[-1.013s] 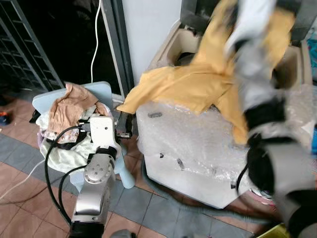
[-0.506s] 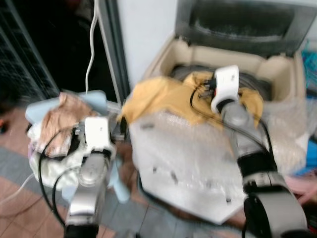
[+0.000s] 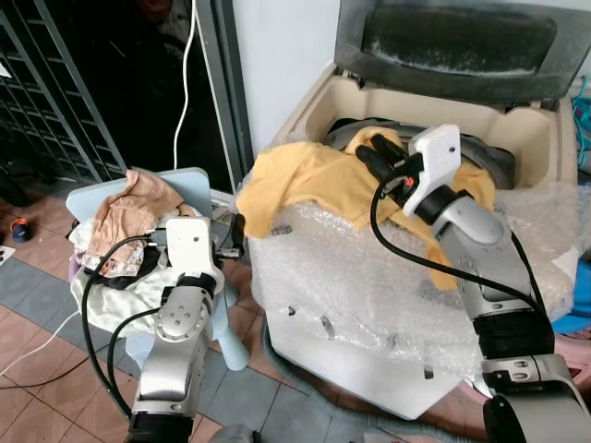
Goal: Clothes washing
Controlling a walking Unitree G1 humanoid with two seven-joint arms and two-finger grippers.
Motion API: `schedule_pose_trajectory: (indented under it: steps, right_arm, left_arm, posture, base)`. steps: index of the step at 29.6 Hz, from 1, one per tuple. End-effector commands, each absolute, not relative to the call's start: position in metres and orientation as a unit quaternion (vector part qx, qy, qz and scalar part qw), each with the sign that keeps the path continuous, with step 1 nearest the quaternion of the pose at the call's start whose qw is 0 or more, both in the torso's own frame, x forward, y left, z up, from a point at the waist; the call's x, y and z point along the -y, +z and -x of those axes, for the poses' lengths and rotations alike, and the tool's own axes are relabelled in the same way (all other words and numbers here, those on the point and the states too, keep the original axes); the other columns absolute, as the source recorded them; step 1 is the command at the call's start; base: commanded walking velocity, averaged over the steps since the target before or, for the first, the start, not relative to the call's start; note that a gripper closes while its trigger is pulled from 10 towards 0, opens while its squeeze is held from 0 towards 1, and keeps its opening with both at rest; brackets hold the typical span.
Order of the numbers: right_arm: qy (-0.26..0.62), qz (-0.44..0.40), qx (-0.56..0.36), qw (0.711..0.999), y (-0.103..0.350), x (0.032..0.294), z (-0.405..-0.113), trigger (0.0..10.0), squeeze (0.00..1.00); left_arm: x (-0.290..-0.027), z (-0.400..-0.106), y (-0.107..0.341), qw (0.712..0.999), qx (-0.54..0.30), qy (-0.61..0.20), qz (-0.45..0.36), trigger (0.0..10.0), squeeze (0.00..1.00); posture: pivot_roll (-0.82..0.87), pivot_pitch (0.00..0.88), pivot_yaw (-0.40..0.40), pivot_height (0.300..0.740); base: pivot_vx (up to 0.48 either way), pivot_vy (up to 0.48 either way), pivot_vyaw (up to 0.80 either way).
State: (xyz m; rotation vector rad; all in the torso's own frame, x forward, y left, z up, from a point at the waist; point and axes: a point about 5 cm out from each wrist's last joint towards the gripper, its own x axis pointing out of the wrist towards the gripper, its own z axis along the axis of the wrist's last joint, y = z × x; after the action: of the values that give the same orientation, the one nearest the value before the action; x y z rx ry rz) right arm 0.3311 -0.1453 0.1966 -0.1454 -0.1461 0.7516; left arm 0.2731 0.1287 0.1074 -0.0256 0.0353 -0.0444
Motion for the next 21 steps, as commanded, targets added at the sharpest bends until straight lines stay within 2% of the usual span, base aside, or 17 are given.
schedule_pose_trajectory:
  steps: [1, 4, 6, 12, 13, 14, 15, 17, 19, 21]
  right_arm:
    - [0.413, 0.105, 0.025, 0.904, 0.183, 0.137, -0.327, 10.0, 1.0]
    - [0.381, 0.133, -0.012, 0.915, 0.17, 0.14, -0.335, 10.0, 1.0]
    - [0.299, 0.135, -0.041, 0.944, 0.161, 0.152, -0.347, 10.0, 1.0]
    - [0.208, 0.143, -0.059, 0.966, 0.159, 0.169, -0.358, 10.0, 1.0]
    - [0.136, 0.128, -0.065, 0.98, 0.162, 0.186, -0.365, 10.0, 1.0]
    - [0.136, 0.128, -0.065, 0.98, 0.162, 0.186, -0.365, 10.0, 1.0]
    - [0.092, 0.102, -0.056, 0.989, 0.168, 0.197, -0.368, 10.0, 1.0]
    - [0.092, 0.102, -0.056, 0.989, 0.168, 0.197, -0.368, 10.0, 1.0]
    - [-0.017, 0.066, -0.018, 0.998, 0.187, 0.223, -0.373, 10.0, 1.0]
    - [-0.094, 0.063, 0.015, 0.993, 0.202, 0.241, -0.373, 10.0, 1.0]
  left_arm:
    - [-0.129, -0.274, 0.108, 1.0, -0.019, -0.024, 0.009, 10.0, 0.0]
    - [-0.129, -0.274, 0.109, 1.0, -0.018, -0.023, 0.009, 10.0, 0.0]
    - [-0.131, -0.274, 0.11, 1.0, -0.016, -0.016, 0.01, 10.0, 0.0]
    - [-0.132, -0.276, 0.114, 1.0, -0.013, -0.01, 0.012, 10.0, 0.0]
    - [-0.132, -0.277, 0.118, 1.0, -0.009, -0.006, 0.022, 10.0, 0.0]
    - [-0.132, -0.277, 0.118, 1.0, -0.009, -0.006, 0.022, 10.0, 0.0]
    - [-0.132, -0.278, 0.122, 1.0, -0.003, -0.004, 0.025, 10.0, 0.0]
    - [-0.132, -0.278, 0.122, 1.0, -0.003, -0.004, 0.025, 10.0, 0.0]
    - [-0.135, -0.277, 0.129, 1.0, 0.008, 0.006, 0.026, 10.0, 0.0]
    - [-0.141, -0.275, 0.128, 1.0, 0.007, 0.021, 0.022, 10.0, 0.0]
  posture:
    - [-0.06, 0.0, 0.057, 0.74]
    - [-0.05, 0.0, 0.054, 0.74]
    - [-0.05, 0.0, 0.044, 0.74]
    - [-0.04, 0.0, 0.037, 0.74]
    - [-0.03, 0.0, 0.032, 0.74]
    - [-0.03, 0.0, 0.032, 0.74]
    - [-0.02, 0.0, 0.025, 0.74]
    - [-0.02, 0.0, 0.025, 0.74]
    - [-0.02, 0.0, 0.005, 0.74]
    - [-0.02, 0.0, 0.003, 0.74]
  base:
    - [0.0, 0.0, 0.0]
    - [0.0, 0.0, 0.0]
    - [0.0, 0.0, 0.0]
    - [0.0, 0.0, 0.0]
    - [0.0, 0.0, 0.0]
    - [0.0, 0.0, 0.0]
    - [0.0, 0.0, 0.0]
    - [0.0, 0.0, 0.0]
    - [0.0, 0.0, 0.0]
    - [0.0, 0.0, 0.0]
